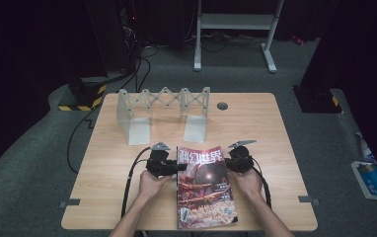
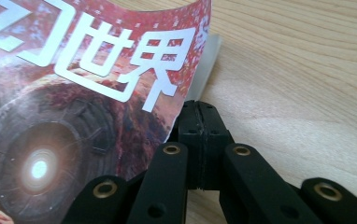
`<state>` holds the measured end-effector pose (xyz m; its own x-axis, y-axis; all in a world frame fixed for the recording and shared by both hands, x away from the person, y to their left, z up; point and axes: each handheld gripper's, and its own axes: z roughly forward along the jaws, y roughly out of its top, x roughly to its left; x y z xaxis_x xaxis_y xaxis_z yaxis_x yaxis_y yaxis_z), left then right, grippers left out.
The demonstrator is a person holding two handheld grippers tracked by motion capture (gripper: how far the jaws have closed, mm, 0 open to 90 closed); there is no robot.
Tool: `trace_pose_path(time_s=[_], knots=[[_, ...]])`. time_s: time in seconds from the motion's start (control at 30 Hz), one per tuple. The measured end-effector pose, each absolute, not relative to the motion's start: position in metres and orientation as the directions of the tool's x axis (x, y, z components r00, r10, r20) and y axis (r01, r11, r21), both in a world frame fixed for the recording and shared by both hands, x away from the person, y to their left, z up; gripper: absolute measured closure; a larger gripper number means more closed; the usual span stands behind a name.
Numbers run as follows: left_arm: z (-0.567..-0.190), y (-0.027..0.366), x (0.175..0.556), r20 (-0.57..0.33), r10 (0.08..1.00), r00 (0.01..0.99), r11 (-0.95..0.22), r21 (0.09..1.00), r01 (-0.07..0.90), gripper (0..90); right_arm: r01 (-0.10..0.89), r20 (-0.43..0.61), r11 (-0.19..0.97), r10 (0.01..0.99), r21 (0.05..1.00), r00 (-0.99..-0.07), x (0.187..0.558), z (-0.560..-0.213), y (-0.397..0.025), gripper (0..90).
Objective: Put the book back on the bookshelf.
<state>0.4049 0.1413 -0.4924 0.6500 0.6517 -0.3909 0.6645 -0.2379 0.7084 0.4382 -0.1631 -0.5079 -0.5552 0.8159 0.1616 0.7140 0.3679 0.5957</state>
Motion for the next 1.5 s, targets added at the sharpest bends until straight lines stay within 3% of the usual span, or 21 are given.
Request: trace_pose_path(time_s=[0.83, 1.27, 1.5], knots=[[-0.497, 0.130, 0.420, -0.448, 0.645, 0.619, -0.265, 0.629, 0.731, 50.0, 0.693, 0.191, 0.378, 0.781, 0.613, -0.595, 0.435, -0.511, -0.149, 89.7], [-0.502, 0.127, 0.425, -0.474, 0.648, 0.596, -0.255, 0.602, 0.757, 46.1, 0.680, 0.205, 0.380, 0.761, 0.627, -0.615, 0.430, -0.513, -0.143, 89.7], [-0.501, 0.126, 0.426, -0.470, 0.665, 0.581, -0.247, 0.596, 0.764, 51.4, 0.681, 0.212, 0.375, 0.760, 0.629, -0.614, 0.429, -0.514, -0.142, 89.8]])
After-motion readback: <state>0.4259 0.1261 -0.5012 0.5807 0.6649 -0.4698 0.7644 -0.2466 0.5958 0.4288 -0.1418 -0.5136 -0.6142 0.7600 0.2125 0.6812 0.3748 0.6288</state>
